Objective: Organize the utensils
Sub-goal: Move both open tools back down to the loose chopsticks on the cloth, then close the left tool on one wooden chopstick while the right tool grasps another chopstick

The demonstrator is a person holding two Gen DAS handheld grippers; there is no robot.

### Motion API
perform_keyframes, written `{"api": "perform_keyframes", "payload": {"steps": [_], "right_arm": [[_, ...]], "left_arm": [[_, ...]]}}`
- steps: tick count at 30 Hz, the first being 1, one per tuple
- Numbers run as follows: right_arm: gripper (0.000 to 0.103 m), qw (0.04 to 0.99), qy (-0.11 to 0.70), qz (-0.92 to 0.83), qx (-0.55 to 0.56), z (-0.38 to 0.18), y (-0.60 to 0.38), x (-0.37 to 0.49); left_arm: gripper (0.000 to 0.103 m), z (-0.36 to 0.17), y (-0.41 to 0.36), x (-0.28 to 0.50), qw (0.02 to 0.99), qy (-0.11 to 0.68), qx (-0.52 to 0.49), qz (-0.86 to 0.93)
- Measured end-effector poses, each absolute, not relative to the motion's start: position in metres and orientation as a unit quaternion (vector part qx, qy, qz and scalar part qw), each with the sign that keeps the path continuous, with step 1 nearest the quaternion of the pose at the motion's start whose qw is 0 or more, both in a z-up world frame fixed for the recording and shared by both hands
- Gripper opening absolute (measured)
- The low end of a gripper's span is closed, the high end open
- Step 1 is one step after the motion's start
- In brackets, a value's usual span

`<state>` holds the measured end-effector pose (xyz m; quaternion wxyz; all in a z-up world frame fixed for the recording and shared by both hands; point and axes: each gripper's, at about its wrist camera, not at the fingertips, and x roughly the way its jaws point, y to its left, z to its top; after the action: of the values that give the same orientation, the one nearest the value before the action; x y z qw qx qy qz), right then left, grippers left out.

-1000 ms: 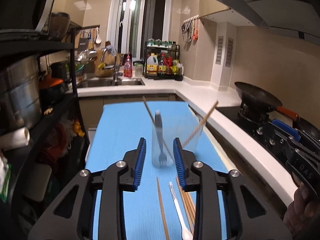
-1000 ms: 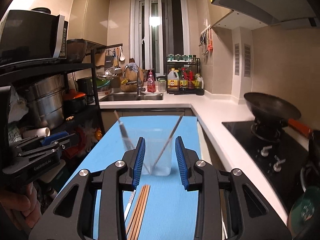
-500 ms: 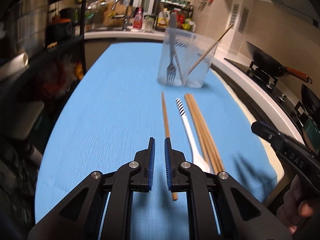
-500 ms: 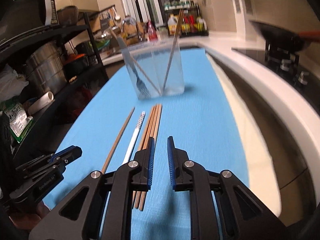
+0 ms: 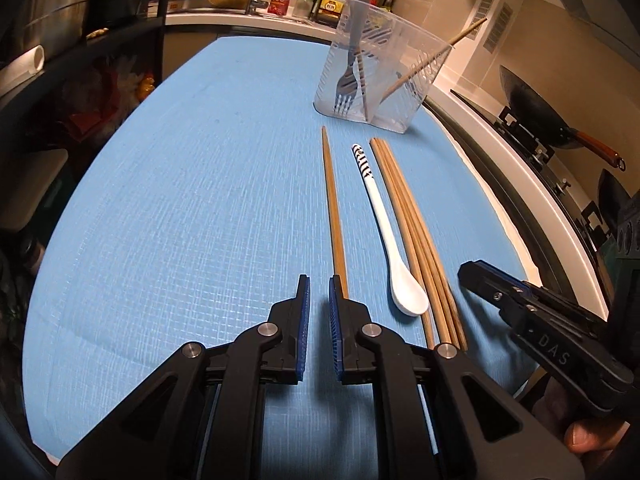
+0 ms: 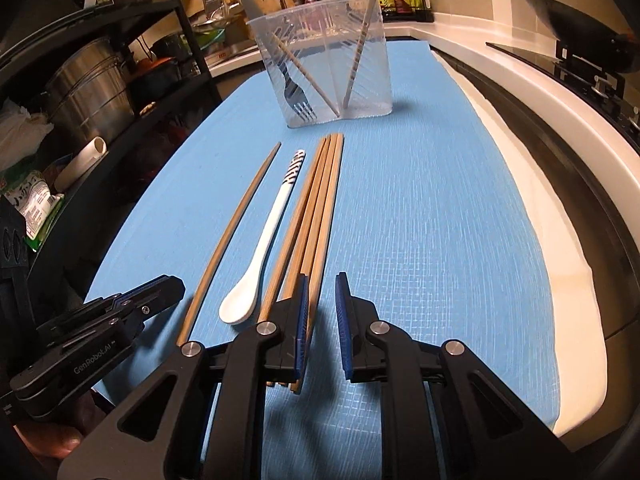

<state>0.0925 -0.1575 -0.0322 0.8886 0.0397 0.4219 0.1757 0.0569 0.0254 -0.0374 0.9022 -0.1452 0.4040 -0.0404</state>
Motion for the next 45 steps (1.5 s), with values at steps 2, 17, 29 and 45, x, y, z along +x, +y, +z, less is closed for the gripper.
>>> {"api": "perform_keyframes", "payload": {"steps": [2,17,29,45], "right_arm": [[0.015,0.886,0.429,0.176,0.034,-0.035,-0.156,0.094],[0.017,0.885,0.436,0.16,-0.037,-0.037,-0.142,0.087],[0.006,0.892,0.428,0.14,-0.042,-0.036,-0.15,0.083],[0.008,0.894,0.438,0.095,-0.009,-0.037,-0.173,0.08]], "left_arm": [[0.01,-0.038,0.023,0.056,0.902,0.404,-0.144,-0.043],[0.011,-0.041,-0.007,0.056,0.911,0.405,-0.071,-0.041],[0.007,-0.04,-0.003,0.044,0.926,0.378,-0.019,0.01],[0.007,-0.042,0.006,0.037,0.927,0.371,-0.027,0.041]]}}
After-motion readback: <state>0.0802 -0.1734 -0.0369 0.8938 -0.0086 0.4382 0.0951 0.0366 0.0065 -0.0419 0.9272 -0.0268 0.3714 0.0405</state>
